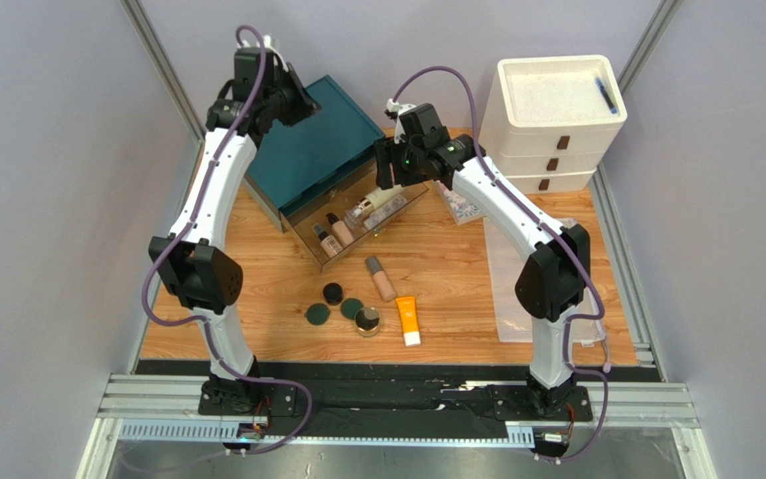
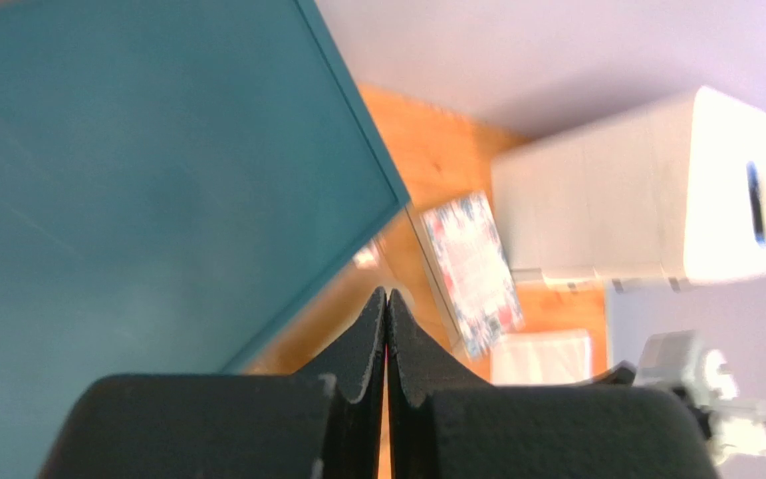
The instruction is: Organize the makeup
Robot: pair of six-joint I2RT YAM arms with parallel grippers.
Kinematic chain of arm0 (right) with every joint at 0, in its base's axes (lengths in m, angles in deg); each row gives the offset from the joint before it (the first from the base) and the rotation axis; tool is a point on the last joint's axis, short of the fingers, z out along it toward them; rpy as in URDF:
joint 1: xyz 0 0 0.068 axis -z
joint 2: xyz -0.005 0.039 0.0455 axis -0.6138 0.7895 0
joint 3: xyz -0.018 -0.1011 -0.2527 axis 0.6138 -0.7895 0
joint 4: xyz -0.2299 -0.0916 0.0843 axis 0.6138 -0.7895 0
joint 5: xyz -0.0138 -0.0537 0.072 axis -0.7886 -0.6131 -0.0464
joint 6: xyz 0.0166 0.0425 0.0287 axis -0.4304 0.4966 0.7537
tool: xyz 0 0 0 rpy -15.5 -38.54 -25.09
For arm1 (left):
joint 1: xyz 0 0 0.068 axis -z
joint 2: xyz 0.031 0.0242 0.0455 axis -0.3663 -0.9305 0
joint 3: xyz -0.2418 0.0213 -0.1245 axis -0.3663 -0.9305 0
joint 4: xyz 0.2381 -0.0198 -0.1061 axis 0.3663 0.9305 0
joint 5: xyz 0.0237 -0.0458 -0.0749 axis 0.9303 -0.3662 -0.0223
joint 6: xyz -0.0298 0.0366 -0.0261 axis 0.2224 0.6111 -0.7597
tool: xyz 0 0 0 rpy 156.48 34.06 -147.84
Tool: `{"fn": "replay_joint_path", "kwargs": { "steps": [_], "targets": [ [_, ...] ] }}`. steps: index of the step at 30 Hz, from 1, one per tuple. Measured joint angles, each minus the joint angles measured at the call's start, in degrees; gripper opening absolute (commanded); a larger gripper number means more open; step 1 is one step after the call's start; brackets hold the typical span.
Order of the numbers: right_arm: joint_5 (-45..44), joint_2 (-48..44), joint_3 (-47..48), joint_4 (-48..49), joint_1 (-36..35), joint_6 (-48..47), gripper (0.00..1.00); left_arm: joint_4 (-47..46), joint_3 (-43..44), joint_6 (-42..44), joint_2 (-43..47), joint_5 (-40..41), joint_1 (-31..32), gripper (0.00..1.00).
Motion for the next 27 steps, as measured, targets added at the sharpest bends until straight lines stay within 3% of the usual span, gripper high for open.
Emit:
{"fn": "replay_joint_path", "kwargs": {
  "steps": [3, 7, 17, 27],
  "targets": [
    [0.4, 0.0, -1.9, 0.0, 1.1, 0.3, 0.67, 6.4, 12.0, 2.5, -3.2, 7.6, -0.5, 0.0],
    [1.2, -0.4, -4.0, 0.0, 2.6, 1.1, 0.67, 11.9, 19.4, 4.3, -7.7, 16.5, -1.0, 0.0],
    [4.7, -7.4, -9.0, 0.0, 7.8, 3.7, 0.67, 18.8, 19.9, 4.2, -19.7, 29.8, -1.2, 0.0],
    [6.9, -9.6, -11.4, 0.0, 8.9, 4.9, 0.66, 18.9, 19.9, 2.1, -19.9, 39.1, -1.4, 0.0]
  ]
}}
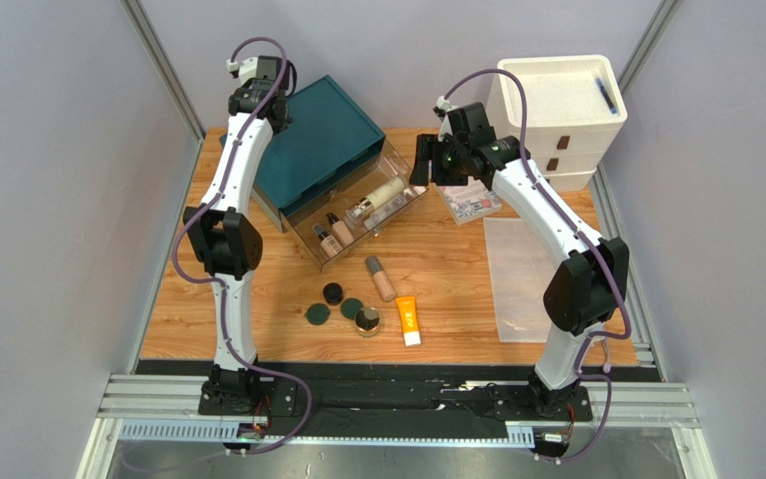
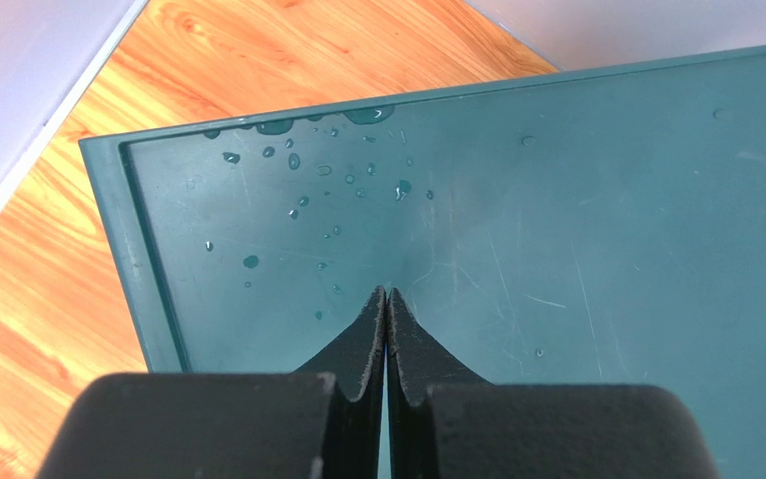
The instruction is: Organize the makeup
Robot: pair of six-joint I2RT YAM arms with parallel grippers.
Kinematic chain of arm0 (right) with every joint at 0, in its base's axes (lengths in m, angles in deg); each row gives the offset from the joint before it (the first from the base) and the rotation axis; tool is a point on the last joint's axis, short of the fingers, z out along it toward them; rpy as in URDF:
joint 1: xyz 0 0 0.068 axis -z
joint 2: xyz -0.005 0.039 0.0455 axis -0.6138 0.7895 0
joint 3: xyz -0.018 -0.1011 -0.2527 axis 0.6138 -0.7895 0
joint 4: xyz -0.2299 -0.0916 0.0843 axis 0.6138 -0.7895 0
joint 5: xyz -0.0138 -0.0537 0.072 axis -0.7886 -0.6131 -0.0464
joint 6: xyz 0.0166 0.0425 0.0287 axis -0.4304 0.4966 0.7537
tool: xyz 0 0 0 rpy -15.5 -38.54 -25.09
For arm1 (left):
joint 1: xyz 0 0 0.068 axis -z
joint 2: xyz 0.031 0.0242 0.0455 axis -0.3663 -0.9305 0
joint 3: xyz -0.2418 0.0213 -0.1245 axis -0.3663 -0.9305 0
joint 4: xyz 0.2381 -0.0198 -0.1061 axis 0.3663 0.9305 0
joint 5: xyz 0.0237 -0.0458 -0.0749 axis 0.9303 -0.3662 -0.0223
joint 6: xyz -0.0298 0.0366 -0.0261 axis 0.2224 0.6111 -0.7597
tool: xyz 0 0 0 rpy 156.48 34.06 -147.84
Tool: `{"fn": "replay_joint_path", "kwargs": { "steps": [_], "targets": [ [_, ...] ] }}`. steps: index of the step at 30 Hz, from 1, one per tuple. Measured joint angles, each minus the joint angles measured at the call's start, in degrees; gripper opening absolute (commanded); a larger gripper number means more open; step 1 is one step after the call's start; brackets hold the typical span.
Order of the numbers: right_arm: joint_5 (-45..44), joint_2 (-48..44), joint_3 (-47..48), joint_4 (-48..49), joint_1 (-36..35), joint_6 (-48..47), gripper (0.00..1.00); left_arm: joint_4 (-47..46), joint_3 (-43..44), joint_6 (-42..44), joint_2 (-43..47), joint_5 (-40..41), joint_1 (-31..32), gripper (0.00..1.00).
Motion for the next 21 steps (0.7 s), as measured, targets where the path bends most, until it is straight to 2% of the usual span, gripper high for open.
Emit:
{"fn": "replay_joint_path", "kwargs": {
  "steps": [10, 21],
  "targets": [
    [0.7, 0.0, -0.2, -0.2, 0.0, 0.0, 0.66, 1.7, 0.3, -7.3, -2.8, -5.6, -4.4, 0.0],
    [1.6, 0.0, -0.7, -1.8, 0.0, 0.0, 0.66, 1.7, 3.8, -11.2, -7.2, -19.5, -11.3, 0.0]
  ]
}}
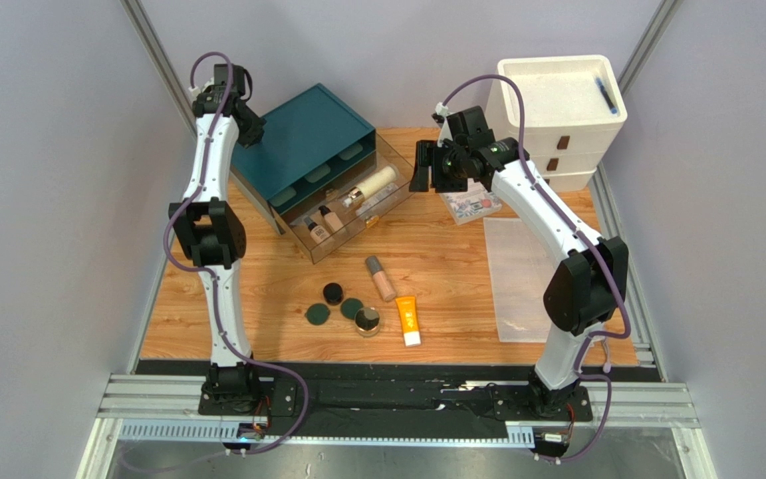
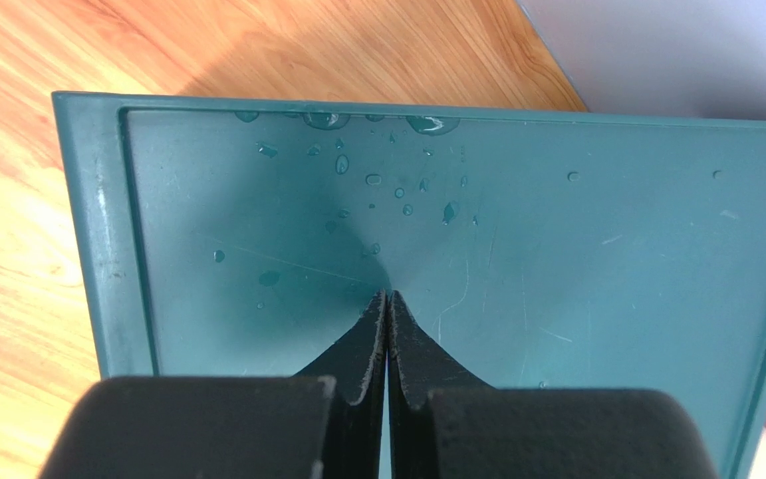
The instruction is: Organize the makeup
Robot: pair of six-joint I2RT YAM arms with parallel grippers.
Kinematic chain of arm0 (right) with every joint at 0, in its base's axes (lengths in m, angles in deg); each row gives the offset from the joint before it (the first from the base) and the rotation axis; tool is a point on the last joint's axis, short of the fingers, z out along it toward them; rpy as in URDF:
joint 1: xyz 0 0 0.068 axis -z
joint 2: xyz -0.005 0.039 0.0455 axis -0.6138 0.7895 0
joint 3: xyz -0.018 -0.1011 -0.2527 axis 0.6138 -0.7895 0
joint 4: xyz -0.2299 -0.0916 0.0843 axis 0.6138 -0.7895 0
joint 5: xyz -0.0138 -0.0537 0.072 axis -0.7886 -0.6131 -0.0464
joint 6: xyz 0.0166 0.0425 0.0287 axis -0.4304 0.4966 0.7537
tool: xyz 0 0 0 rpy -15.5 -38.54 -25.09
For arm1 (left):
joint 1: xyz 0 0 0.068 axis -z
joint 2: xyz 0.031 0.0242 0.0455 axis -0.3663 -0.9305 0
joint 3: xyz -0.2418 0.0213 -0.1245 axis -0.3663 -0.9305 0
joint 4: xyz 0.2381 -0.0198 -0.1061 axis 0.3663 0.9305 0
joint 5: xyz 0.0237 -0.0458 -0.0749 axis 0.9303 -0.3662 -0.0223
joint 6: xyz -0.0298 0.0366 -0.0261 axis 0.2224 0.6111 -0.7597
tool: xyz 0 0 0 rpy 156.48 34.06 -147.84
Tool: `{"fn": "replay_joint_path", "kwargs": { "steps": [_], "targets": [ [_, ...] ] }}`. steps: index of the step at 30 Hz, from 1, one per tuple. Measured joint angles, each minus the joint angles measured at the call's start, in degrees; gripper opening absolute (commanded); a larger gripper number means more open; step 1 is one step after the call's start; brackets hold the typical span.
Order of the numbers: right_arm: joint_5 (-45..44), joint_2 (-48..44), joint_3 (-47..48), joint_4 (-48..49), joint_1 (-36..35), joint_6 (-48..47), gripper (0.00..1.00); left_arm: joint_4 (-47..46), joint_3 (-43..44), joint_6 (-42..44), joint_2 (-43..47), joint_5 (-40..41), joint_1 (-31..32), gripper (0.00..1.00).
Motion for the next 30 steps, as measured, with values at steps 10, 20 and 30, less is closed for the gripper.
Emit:
{"fn": "replay_joint_path", "kwargs": {
  "steps": [10, 20, 30],
  "targets": [
    [5.8, 0.5, -5.2, -1.6, 0.3, 0.9, 0.1, 0.1, -0.1, -0.1, -0.1, -6.1, -1.6, 0.0],
    [12.8, 7.6, -6.6, 3.0, 0.3, 3.5, 0.0, -0.5, -1.0, 0.0, 0.1, -8.3, -2.0, 0.0],
    [15.0, 18.3, 4.4, 7.2, -0.6, 6.2, 0.0, -3.0, -4.8, -0.1, 1.8, -11.9, -2.0, 0.0]
  ]
}}
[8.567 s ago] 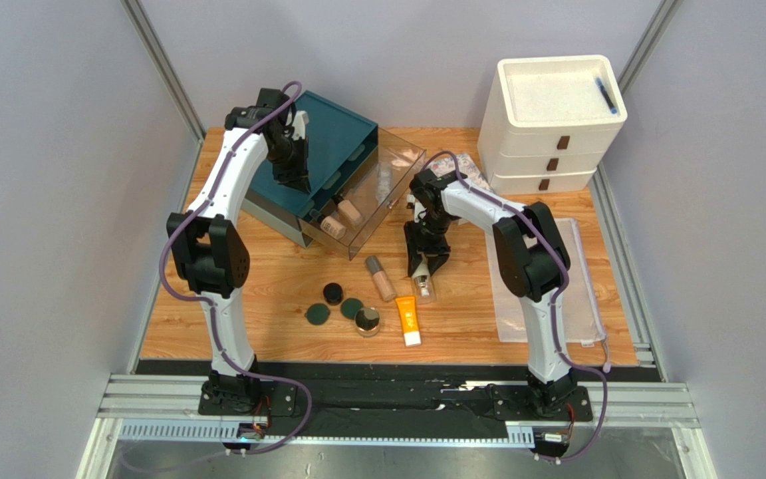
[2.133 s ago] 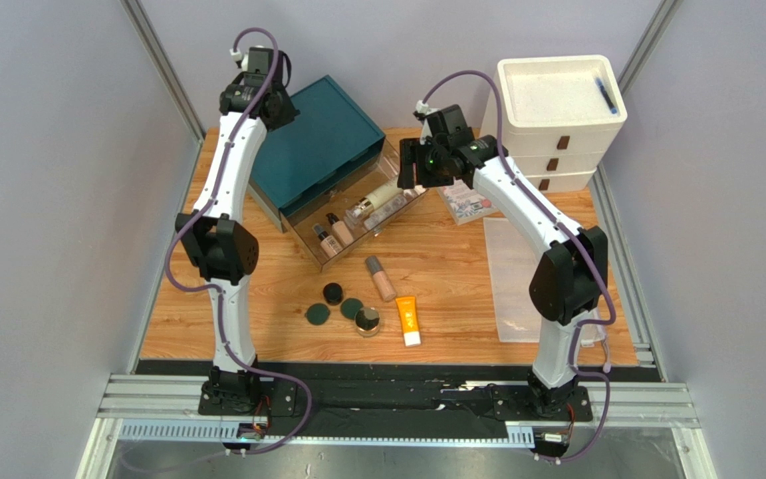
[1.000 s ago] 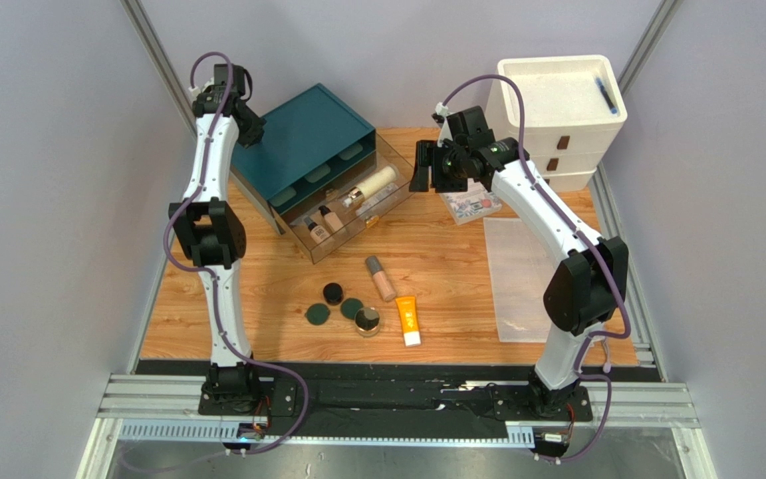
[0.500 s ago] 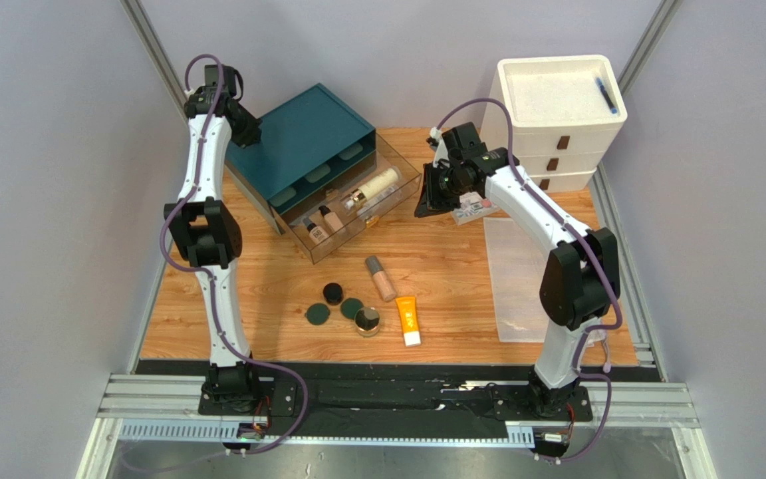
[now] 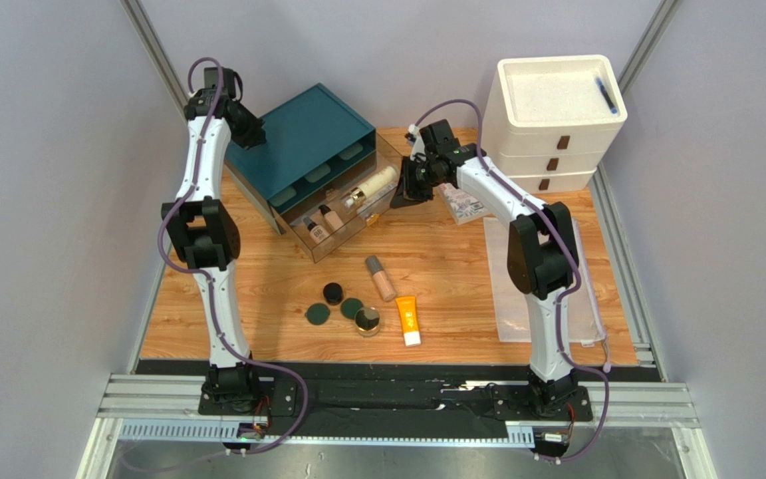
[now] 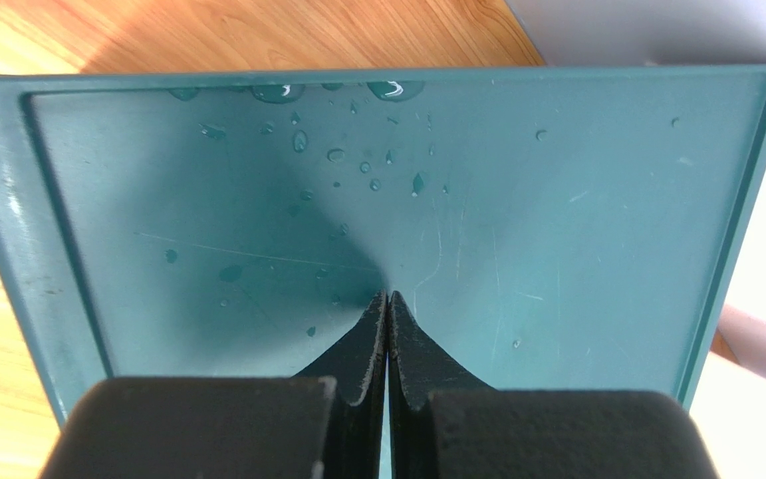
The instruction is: Organize the makeup
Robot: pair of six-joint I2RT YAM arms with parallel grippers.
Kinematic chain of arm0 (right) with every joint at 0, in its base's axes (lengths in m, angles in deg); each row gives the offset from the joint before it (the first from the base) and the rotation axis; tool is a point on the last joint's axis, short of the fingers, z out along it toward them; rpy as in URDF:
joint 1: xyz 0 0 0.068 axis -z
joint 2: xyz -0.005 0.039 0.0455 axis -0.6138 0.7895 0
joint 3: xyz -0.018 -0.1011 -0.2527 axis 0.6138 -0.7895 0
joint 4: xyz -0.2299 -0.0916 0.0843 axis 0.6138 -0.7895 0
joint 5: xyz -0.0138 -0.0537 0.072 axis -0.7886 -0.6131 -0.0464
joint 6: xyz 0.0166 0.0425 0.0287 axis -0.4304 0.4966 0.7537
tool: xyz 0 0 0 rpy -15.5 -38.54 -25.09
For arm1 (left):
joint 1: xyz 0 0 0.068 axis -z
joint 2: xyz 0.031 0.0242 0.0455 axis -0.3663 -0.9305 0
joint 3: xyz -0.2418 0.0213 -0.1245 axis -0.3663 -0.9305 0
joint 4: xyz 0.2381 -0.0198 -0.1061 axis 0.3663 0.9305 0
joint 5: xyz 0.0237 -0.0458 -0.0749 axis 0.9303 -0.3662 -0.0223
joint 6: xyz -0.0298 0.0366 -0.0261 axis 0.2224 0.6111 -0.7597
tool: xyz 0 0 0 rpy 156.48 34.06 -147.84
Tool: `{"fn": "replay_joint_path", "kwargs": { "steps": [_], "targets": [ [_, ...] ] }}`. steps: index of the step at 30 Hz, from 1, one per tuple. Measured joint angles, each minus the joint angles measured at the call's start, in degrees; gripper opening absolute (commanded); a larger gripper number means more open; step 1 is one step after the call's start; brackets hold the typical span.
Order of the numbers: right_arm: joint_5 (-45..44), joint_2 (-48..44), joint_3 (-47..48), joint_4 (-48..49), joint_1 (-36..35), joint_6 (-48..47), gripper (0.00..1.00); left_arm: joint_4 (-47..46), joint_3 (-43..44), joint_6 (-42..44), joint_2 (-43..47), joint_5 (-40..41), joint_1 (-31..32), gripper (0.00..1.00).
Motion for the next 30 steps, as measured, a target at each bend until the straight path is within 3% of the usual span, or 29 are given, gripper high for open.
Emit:
{"fn": "replay_joint_path", "kwargs": {
  "steps": [5, 18, 30],
  "targets": [
    [0.9, 3.9, 8.2, -3.6, -0.1, 1.3, 0.0, -0.5, -0.8, 0.0, 0.3, -0.8, 0.0, 0.0],
    [2.2, 7.3, 14.3, -8.3, -0.2, 3.7, 0.0, -1.2, -2.5, 0.1, 1.1, -2.9, 0.0, 0.0],
    [2.8, 9.7, 17.3, -3.3, -2.8, 6.0, 0.0, -1.1, -2.6, 0.2, 1.1, -3.8, 0.1, 0.0]
  ]
}}
